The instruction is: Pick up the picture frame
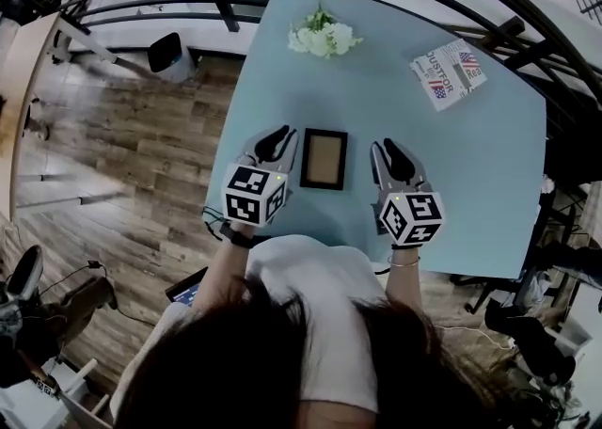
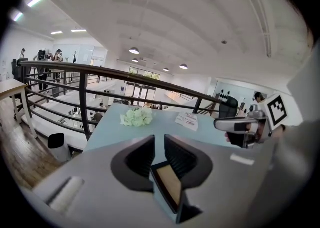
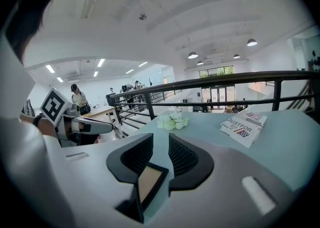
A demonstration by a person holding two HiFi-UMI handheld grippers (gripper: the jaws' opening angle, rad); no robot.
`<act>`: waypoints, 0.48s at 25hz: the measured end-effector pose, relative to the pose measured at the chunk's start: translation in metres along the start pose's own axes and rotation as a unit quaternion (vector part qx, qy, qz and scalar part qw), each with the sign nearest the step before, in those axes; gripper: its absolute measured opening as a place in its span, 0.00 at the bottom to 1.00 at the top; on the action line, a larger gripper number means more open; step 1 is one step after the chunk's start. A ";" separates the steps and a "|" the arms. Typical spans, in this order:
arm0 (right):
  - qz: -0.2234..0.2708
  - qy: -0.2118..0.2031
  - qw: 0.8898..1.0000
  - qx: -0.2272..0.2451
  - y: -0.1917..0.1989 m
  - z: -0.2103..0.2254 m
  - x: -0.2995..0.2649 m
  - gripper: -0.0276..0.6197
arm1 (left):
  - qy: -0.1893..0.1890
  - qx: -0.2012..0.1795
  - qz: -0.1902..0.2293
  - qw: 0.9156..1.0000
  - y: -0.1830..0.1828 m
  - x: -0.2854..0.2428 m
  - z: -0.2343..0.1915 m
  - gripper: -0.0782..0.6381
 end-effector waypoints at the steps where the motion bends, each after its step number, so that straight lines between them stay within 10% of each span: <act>1: -0.003 -0.001 1.000 -0.003 0.002 0.001 -0.001 0.15 | 0.002 0.002 -0.004 1.000 0.002 -0.002 0.000 0.19; 12: -0.046 -0.011 0.998 -0.035 0.033 0.005 -0.021 0.15 | 0.027 0.043 -0.055 0.997 0.037 -0.023 0.000 0.19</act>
Point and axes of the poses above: the fingertips, and each gripper's own axes: x backward along the fingers, z to its right, y out of its underside, the point moved 4 cm from there along x, backward along the fingers, and after that the axes turned 6 degrees about -x, right-handed, at the moved point
